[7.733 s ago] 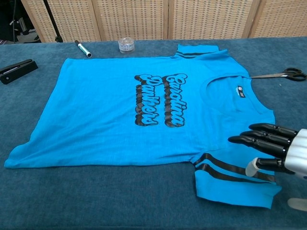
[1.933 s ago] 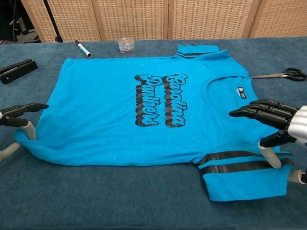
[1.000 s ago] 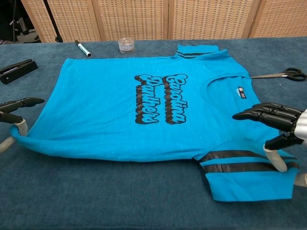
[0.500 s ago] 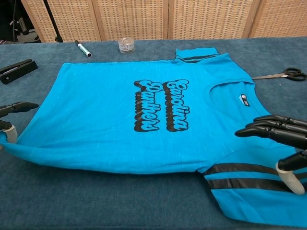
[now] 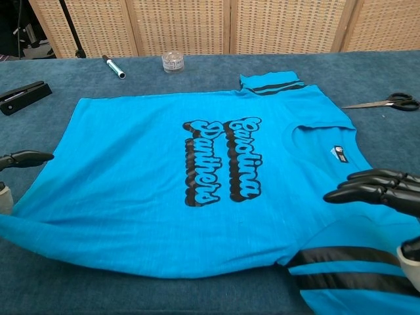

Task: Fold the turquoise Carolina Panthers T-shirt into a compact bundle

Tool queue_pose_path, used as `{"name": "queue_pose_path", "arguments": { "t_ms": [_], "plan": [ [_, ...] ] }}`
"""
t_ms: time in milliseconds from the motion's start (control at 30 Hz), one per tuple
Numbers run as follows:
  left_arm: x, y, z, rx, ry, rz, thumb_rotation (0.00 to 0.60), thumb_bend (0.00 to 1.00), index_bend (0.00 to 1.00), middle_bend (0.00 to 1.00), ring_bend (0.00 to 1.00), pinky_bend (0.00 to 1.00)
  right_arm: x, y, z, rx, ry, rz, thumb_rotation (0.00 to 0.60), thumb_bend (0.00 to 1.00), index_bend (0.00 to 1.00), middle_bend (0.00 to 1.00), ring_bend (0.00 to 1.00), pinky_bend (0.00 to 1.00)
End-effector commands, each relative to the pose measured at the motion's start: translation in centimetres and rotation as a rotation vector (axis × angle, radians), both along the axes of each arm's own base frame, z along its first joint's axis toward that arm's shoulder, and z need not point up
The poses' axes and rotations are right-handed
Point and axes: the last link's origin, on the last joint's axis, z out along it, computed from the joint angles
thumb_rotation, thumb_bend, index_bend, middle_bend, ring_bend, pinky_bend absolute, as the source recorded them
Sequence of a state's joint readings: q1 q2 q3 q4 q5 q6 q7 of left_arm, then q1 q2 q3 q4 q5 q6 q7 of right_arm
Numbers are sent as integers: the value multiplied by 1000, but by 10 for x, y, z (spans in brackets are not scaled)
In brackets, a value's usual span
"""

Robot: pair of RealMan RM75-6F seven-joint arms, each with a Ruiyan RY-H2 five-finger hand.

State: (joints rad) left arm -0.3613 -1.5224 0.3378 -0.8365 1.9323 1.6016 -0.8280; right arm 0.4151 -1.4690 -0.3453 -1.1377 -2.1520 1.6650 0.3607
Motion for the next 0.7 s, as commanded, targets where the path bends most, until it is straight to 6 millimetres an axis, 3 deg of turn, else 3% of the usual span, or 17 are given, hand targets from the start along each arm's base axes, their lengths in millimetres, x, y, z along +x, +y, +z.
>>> {"name": "queue_pose_path", "arguments": {
  "t_ms": [33,233,700],
  "plan": [
    [1,-4,2,-38,-6,-6,600,624,773,0,0,0,1,3,1,23,-6,9,600,466,678,69,0,0],
    [-2,-18,10,-85,-18,-10,600,625,773,0,0,0,3,19,0,73,-16,48,600,466,678,69,0,0],
    [-1,-29,14,-117,-59,-6,600,635,773,0,0,0,5,32,4,123,-34,62,600,466,679,69,0,0]
  ]
}}
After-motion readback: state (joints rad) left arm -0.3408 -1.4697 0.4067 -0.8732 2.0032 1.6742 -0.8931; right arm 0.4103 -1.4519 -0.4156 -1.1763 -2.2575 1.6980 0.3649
